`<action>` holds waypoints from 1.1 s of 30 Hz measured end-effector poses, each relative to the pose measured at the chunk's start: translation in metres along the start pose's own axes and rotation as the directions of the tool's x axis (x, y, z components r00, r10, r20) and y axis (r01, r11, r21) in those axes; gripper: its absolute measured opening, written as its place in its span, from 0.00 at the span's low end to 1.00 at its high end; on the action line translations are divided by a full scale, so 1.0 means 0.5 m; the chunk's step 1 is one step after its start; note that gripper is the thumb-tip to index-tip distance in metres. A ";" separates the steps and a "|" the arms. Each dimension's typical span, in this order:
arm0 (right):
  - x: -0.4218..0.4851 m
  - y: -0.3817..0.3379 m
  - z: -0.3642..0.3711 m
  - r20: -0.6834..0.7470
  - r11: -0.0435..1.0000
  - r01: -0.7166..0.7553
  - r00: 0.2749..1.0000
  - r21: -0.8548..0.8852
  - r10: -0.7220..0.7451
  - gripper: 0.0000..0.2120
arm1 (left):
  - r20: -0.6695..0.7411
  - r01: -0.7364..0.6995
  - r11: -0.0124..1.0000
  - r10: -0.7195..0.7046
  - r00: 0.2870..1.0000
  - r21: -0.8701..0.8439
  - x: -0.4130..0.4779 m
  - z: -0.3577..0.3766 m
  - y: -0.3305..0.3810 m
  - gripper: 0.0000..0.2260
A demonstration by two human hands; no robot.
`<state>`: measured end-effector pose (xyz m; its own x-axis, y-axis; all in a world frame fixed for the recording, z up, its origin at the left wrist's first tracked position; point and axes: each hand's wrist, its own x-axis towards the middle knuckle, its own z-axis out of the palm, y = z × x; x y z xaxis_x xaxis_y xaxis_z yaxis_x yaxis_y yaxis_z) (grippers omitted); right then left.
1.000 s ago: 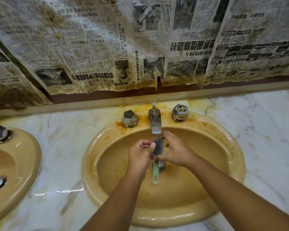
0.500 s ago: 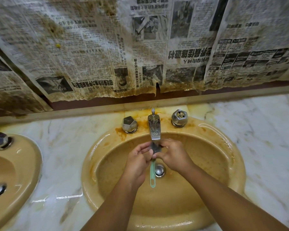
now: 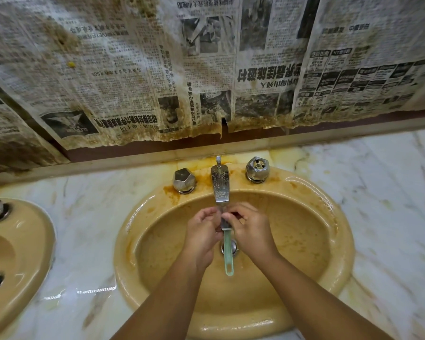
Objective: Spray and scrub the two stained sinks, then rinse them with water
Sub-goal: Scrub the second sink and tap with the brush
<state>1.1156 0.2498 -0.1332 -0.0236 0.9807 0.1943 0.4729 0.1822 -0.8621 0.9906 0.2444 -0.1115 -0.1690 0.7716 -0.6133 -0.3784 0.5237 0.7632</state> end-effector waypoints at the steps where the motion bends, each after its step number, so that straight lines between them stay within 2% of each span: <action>1: -0.004 -0.003 0.000 0.012 0.999 -0.005 1.000 0.037 0.004 0.06 | 0.003 -0.011 1.000 0.011 1.000 -0.003 0.002 0.000 -0.002 0.08; 7: -0.015 0.001 -0.006 0.090 0.973 -0.160 0.985 0.167 0.146 0.19 | 0.075 -0.024 0.999 0.026 0.997 -0.021 -0.007 0.007 -0.005 0.14; 11: -0.005 0.024 -0.023 0.278 0.989 -0.139 0.953 0.052 0.120 0.26 | -0.018 -0.062 0.996 0.063 0.998 0.066 0.000 0.004 -0.010 0.11; 13: 0.005 0.021 -0.027 0.414 0.992 -0.122 0.904 0.006 0.109 0.28 | -0.071 -0.084 0.993 0.090 0.993 0.085 0.003 0.005 -0.012 0.09; 15: 0.019 0.012 -0.025 0.485 0.995 -0.081 0.869 -0.066 0.103 0.27 | -0.067 -0.087 0.993 0.093 0.993 0.083 0.004 0.008 -0.014 0.07; 18: 0.045 0.004 -0.023 0.422 0.986 -0.073 0.897 -0.147 0.129 0.27 | -0.023 -0.093 0.990 0.096 0.995 0.107 0.002 0.009 -0.014 0.06; 24: 0.051 0.003 -0.029 0.316 0.992 -0.095 0.942 -0.080 0.115 0.24 | 0.069 -0.099 0.993 0.094 0.993 0.061 -0.002 -0.008 -0.005 0.09; 33: 0.026 0.004 -0.035 0.278 0.992 -0.076 0.955 -0.101 0.101 0.22 | 0.183 -0.058 0.998 0.058 0.981 -0.007 -0.012 -0.027 -0.028 0.17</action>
<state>1.1315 0.2617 -0.1243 -0.2197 0.9750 -0.0320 0.5594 0.0990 -0.8229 0.9844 0.2276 -0.1210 -0.0218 0.8537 -0.5203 -0.3743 0.4756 0.7961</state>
